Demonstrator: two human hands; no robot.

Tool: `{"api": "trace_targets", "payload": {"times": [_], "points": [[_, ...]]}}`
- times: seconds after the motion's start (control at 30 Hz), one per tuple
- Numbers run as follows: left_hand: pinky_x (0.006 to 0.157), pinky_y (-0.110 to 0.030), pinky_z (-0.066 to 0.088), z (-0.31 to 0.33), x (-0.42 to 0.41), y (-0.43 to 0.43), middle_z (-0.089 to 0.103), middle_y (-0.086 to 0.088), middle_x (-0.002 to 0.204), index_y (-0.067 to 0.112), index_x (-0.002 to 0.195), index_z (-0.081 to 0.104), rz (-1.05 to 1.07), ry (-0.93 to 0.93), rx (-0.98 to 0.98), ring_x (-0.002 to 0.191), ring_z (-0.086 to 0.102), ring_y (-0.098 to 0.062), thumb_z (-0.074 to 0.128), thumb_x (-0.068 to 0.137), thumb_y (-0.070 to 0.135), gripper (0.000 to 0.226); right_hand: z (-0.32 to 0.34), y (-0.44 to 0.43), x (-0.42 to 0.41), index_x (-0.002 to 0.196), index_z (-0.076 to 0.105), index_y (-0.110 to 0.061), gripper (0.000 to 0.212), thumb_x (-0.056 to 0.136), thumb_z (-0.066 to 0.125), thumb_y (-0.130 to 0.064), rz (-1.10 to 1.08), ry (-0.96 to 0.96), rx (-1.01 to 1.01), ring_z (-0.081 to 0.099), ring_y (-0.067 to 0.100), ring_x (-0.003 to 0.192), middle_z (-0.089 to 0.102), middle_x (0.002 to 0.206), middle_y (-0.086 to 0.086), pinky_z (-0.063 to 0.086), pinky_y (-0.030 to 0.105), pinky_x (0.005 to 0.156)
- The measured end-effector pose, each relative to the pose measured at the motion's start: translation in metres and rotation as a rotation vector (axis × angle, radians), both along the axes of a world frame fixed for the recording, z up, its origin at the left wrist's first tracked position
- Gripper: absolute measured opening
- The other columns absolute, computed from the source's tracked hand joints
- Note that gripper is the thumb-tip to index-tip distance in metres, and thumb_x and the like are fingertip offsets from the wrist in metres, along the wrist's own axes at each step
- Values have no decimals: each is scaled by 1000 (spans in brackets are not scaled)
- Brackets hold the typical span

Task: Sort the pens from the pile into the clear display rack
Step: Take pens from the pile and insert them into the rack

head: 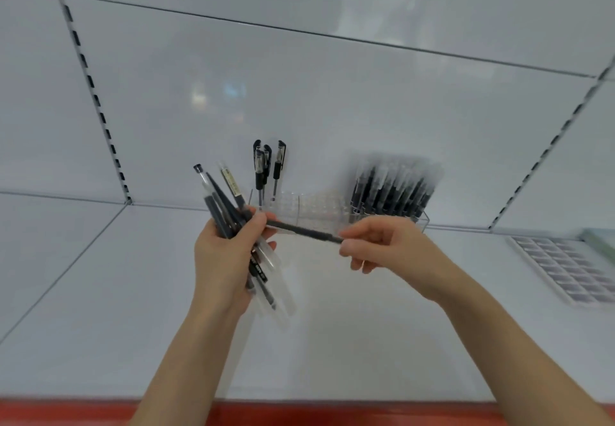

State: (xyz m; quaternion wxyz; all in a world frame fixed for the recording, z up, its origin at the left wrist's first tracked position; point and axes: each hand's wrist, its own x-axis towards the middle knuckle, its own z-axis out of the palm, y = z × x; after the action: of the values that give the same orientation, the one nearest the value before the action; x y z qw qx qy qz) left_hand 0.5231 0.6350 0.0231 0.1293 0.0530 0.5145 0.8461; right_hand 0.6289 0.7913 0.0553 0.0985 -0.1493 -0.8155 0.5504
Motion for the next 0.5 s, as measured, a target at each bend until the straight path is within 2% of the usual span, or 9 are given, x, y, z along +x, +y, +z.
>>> {"api": "trace_targets", "payload": {"times": [0.1,0.2,0.3,0.37,0.43,0.5], "points": [[64,-28,57,-1,9,12,68,-6,80,13,86,58,-79,-23,-6,68,71,-12,61,85,5,9,2,15,-1,81,62,-9,6,82,61,-3,-202,256,-278,63,9,56,69,65,2,52,17,55],[63,-26,58,-2,16,18,67,-7,80,10,88,60,-150,-57,-1,69,70,-12,61,84,6,5,14,33,-5,81,61,-9,6,86,58,-8,-363,448,-319,65,9,64,68,72,3,54,16,60],[63,-28,59,-3,16,17,64,-7,77,8,88,63,-164,-92,-9,65,67,-12,62,85,7,3,33,57,-8,86,59,-9,4,89,57,-10,-486,486,22,66,9,70,63,82,1,55,21,70],[64,-28,59,-3,16,15,64,-7,78,8,89,64,-170,-95,-12,64,67,-12,62,85,7,5,42,68,-13,93,54,-10,5,88,57,-11,-511,447,261,66,12,71,61,79,-3,56,33,78],[65,-29,60,-3,15,13,65,-9,80,7,91,63,-168,-103,0,63,69,-11,61,85,6,6,47,72,-19,99,49,-15,15,88,59,-15,-497,380,423,66,16,74,60,75,-5,54,42,83],[66,-30,59,-3,15,12,65,-10,81,6,92,63,-164,-113,9,63,69,-11,60,85,4,8,51,71,-25,101,49,-17,15,88,58,-16,-454,336,515,67,19,77,59,74,-6,53,44,84]]}}
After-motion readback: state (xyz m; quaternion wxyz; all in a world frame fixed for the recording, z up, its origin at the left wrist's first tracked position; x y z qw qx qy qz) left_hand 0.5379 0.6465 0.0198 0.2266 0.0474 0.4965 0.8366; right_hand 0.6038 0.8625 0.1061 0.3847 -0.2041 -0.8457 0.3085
